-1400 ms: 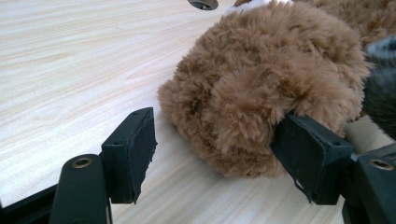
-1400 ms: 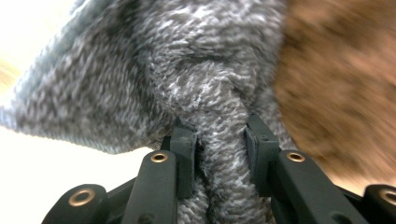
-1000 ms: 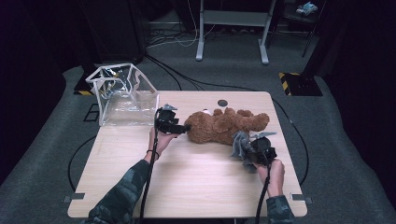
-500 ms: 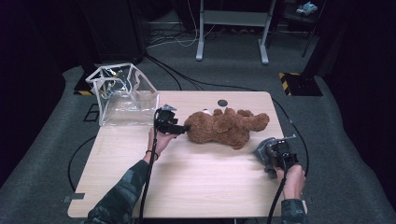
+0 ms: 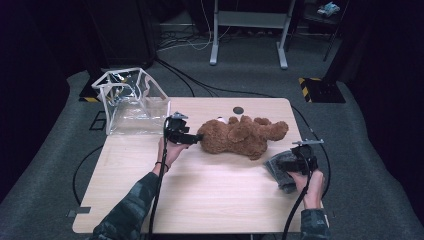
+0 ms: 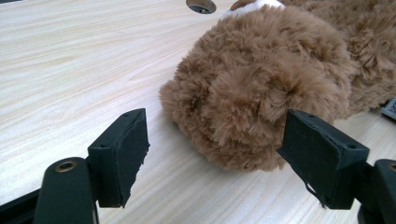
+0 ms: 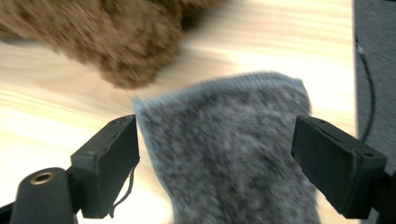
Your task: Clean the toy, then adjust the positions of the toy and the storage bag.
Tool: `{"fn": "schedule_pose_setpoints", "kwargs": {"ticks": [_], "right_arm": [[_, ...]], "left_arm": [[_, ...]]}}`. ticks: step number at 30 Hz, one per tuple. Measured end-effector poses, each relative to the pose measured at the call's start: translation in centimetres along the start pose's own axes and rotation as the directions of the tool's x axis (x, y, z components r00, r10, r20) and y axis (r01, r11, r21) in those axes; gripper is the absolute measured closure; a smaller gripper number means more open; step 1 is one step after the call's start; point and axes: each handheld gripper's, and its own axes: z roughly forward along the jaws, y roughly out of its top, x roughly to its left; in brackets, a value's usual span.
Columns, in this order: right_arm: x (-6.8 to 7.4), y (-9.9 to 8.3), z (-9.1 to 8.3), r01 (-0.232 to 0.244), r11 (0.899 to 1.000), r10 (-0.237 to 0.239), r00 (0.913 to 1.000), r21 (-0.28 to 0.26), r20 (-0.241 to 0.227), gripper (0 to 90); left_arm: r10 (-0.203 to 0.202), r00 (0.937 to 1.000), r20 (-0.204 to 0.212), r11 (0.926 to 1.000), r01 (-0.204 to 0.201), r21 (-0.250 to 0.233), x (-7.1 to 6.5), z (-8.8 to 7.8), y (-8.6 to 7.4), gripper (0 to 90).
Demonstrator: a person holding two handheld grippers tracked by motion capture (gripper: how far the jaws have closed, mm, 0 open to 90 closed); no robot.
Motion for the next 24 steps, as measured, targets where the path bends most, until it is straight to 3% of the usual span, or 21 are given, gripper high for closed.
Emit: {"fn": "schedule_pose_setpoints", "kwargs": {"ticks": [10,24], "right_arm": [[0.7,1.6,1.1,0.033,0.999,-0.035,0.9981,-0.035,-0.050,10.4],[0.9,3.5,1.5,0.050,0.997,-0.053,0.9972,-0.057,-0.053,8.0]], "left_arm": [[0.011,0.9999,-0.003,0.9999,-0.011,-0.008,-0.4,-0.4,0.4,18.6],[0.053,0.9985,0.010,0.9984,-0.053,-0.021,-1.7,-0.4,2.0,17.4]]}}
